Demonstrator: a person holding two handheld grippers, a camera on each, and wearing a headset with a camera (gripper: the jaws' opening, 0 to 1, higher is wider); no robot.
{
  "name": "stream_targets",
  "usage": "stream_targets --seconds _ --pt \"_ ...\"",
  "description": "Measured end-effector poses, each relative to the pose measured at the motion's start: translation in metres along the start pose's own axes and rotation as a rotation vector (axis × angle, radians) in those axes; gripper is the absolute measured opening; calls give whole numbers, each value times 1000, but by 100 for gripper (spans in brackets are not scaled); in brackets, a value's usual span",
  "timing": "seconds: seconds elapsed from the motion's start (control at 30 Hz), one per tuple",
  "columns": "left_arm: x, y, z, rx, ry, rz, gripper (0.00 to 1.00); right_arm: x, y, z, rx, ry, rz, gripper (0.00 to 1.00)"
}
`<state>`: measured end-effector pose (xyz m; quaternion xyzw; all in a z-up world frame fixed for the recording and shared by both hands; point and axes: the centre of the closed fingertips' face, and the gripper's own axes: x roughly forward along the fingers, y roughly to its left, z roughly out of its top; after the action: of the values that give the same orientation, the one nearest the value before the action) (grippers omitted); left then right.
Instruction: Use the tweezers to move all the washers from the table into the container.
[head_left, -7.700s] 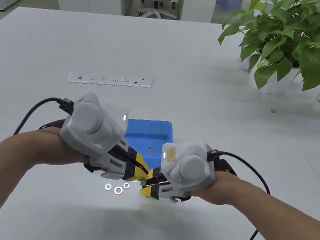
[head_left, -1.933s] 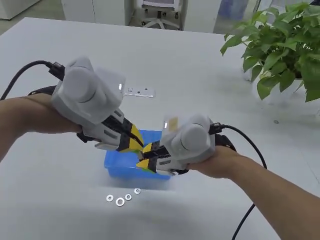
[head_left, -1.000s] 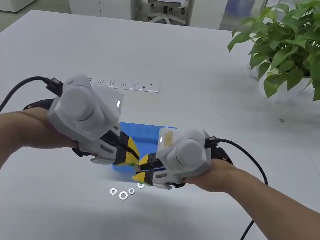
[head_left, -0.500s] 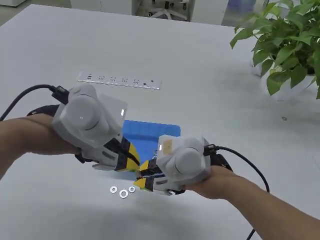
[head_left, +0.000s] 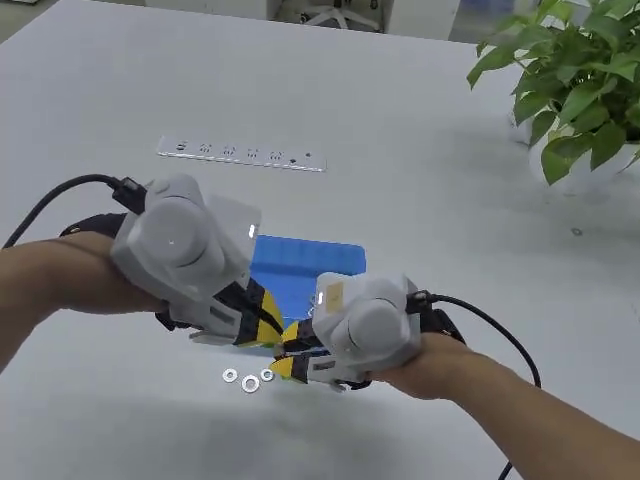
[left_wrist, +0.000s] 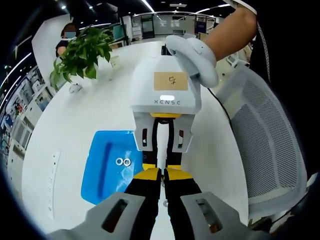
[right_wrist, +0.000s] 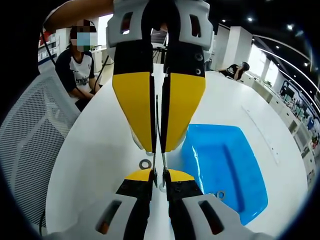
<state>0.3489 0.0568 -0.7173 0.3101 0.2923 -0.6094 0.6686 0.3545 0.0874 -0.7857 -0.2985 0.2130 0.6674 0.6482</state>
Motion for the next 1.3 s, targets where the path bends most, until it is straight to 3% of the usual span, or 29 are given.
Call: stream_targets --seconds 0.67,1.0,1.3 --pt "7 3 -3 -15 -7 -1 6 6 -2 -5 9 1 9 12" --pt "10 10 1 -28 -26 -9 6 0 -3 -6 32 -9 -10 14" --pt "13 14 4 -15 -14 -15 6 -4 -7 -6 48 -18 -25 14"
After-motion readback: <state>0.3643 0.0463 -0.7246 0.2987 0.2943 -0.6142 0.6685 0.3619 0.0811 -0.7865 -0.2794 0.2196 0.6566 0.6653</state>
